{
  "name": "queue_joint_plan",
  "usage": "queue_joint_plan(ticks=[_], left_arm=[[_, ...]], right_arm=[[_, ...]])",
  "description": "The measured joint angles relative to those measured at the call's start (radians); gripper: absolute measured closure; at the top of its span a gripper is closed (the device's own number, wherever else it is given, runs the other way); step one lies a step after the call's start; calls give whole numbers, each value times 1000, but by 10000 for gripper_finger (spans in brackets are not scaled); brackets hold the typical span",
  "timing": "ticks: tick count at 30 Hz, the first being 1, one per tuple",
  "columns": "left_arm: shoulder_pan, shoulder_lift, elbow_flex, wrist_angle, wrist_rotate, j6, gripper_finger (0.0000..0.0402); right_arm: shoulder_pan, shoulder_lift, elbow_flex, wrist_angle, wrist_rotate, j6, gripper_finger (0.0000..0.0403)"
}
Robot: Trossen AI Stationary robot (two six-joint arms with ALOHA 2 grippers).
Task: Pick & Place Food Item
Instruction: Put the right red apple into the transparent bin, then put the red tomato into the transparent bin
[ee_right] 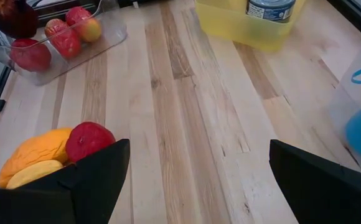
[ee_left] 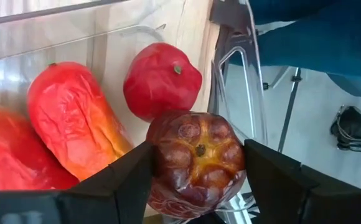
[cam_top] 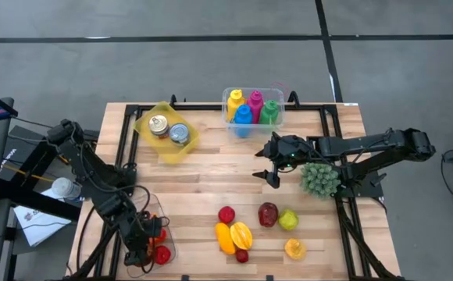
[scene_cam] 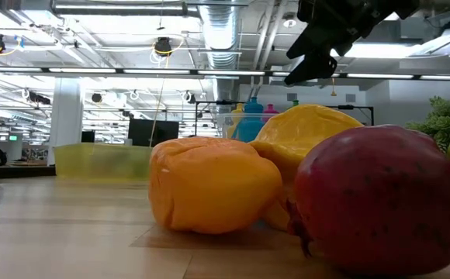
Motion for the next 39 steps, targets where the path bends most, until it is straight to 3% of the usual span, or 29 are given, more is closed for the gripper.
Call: queue_joint_plan(ticks=[11,18,24,28,34,36,39], left_arm=[[-3,-1,-2,-6,41,-3,106],[9,-6,-2,-5,81,-6,93],[104,-79,-3,-4,70,24,92],[196,-150,-3,3,-63,185,92],[349,-196,-3,52,-457,618,92],[418,-187,-3,92,-482,723,92],[528,-134,-3,178,-422,812,92]], right_arm=[[0,0,0,-12,0,0,30],[0,0,0,-26,0,0,30],[0,-1,0,-28,0,0,30],[0,-1,0,-30,0,0,30],[0,-1,0,-30,-1,25,30],[1,-1,0,-30,-1,26,30],[2,-1,0,-29,-1,27,30]])
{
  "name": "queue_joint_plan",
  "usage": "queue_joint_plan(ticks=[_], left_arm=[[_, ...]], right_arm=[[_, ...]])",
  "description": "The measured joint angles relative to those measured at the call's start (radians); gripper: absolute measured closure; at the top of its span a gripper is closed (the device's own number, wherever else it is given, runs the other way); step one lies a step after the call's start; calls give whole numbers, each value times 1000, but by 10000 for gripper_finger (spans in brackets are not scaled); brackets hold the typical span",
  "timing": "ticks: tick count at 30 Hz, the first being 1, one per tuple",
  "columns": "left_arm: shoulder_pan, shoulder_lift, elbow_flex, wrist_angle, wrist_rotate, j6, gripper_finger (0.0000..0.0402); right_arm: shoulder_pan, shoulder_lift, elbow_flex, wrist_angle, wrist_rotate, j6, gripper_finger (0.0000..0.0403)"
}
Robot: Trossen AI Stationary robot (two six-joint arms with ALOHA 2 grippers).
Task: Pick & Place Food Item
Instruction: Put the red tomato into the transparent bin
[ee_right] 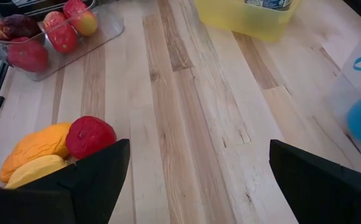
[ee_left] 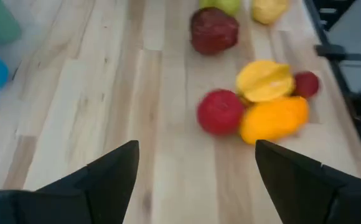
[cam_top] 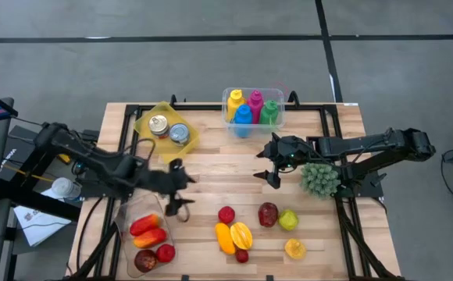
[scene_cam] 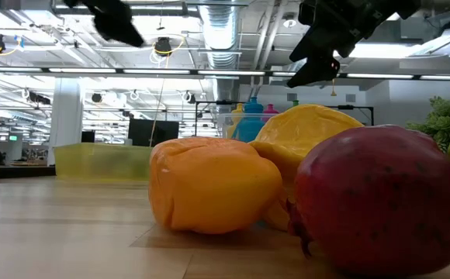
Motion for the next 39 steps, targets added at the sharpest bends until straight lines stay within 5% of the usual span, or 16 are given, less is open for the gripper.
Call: queue_joint_plan(ticks=[7,21,39], left_arm=[[133,195,0,321,194,204,92],[179,515,0,681,531,373,92],[183,708,1,726,546,446,92]], right_arm=[[0,0,0,0,0,10,30],[9,0,0,-5,-26,18,30],[25,0,0,-31,-26,26,30]])
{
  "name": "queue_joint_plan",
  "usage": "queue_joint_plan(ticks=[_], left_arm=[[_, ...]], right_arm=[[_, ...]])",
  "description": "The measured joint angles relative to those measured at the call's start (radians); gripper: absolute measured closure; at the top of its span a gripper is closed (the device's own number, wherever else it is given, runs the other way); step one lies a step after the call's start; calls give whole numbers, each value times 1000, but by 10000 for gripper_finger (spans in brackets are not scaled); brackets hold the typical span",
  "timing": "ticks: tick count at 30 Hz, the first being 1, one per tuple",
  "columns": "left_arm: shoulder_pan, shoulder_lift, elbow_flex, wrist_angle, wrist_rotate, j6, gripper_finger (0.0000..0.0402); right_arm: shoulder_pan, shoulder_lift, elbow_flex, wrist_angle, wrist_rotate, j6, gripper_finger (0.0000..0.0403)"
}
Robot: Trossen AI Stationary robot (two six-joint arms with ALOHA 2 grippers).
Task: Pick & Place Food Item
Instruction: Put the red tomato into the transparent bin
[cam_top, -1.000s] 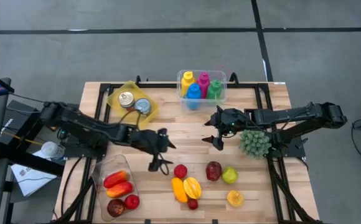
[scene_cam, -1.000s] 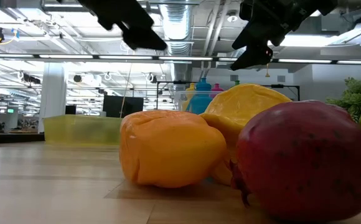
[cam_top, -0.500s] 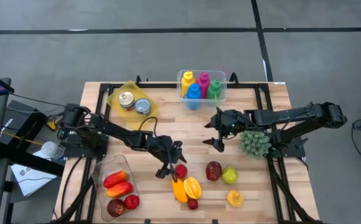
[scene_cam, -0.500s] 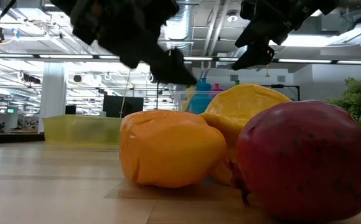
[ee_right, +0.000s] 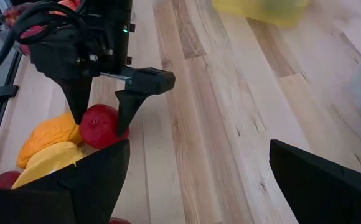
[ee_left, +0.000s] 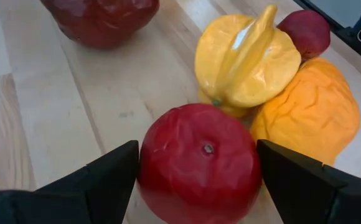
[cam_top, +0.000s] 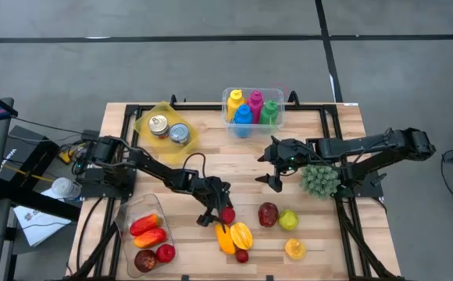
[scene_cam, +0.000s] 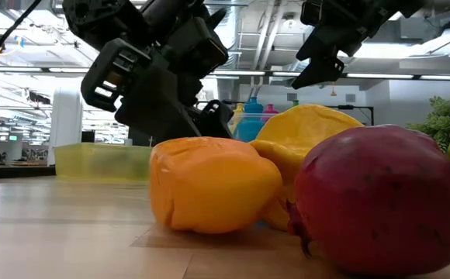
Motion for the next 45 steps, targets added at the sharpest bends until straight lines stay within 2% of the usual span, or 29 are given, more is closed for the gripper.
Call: queue_joint_plan(ticks=[5,15,20,23,28,38,45], left_arm=[[4,4,1,-3,0,20,94],[25,-31,-1,-81,-15,51,141],[30,-142,-2,-257,-165,61,137],[30,-245,-3,-394,-205,35,138],[27,-474,-2,-580,-219,-186,136],[-23,-965,-1,-802,-201,-716,134],[-87,-1177,-1,-998,-203,-1105,130]], right_arm=[[0,0,0,0,0,0,30],[0,0,0,14,0,23,30],[0,0,0,8,0,27,30],[0,0,0,8,0,27,30],[0,0,0,5,2,26,30],[-8,0,0,13,4,26,30],[-9,0,0,20,4,26,30]])
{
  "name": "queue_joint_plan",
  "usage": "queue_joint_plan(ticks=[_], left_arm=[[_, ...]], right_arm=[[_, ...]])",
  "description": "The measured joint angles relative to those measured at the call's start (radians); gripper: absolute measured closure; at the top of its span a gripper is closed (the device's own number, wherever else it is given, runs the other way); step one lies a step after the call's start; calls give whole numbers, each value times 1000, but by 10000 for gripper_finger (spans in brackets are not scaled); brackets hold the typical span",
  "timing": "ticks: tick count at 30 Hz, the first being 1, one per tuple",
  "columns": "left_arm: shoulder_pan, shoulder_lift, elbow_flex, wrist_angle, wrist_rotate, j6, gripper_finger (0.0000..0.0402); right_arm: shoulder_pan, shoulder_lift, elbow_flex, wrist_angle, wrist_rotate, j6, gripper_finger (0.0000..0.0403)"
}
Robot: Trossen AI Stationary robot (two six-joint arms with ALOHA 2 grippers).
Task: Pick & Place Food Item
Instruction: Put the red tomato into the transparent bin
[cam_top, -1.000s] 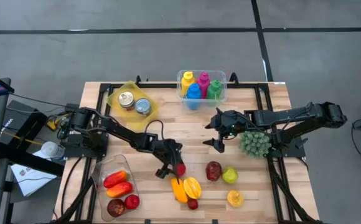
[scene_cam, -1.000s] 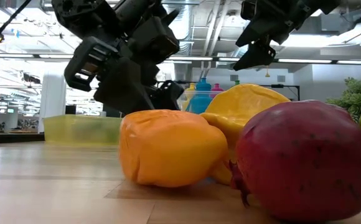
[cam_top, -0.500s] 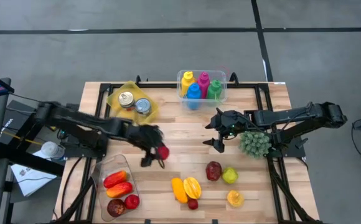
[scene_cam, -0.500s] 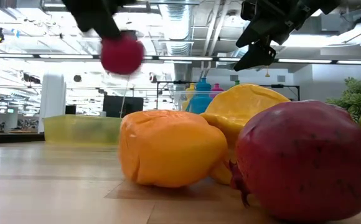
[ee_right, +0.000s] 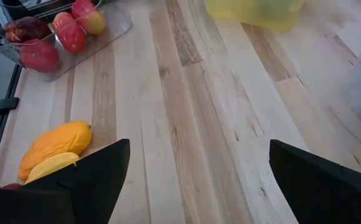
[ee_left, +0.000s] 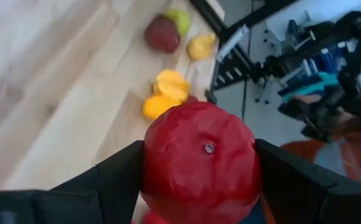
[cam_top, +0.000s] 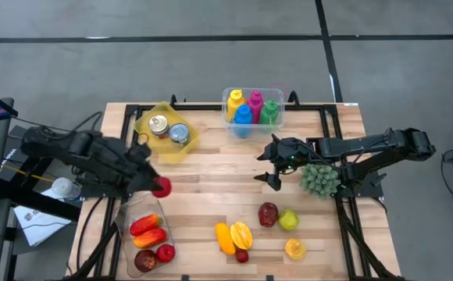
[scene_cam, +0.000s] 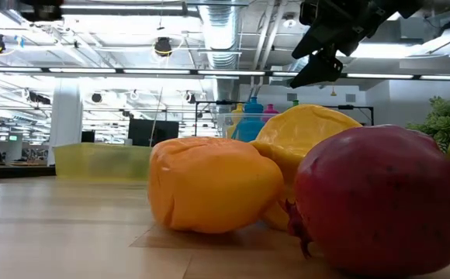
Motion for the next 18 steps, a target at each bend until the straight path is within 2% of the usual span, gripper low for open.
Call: queue_joint_plan(ticks=[4,9,18], left_arm=[[-38,-49,0,-77,2,-70,129],[-71,-45,0,-146,1,-98,129],[-104,58,0,-196,86,2,128]], right_arm=[[0,0,0,0,0,0,30],[0,0,0,3,0,8,30],[0,0,0,3,1,8,30]])
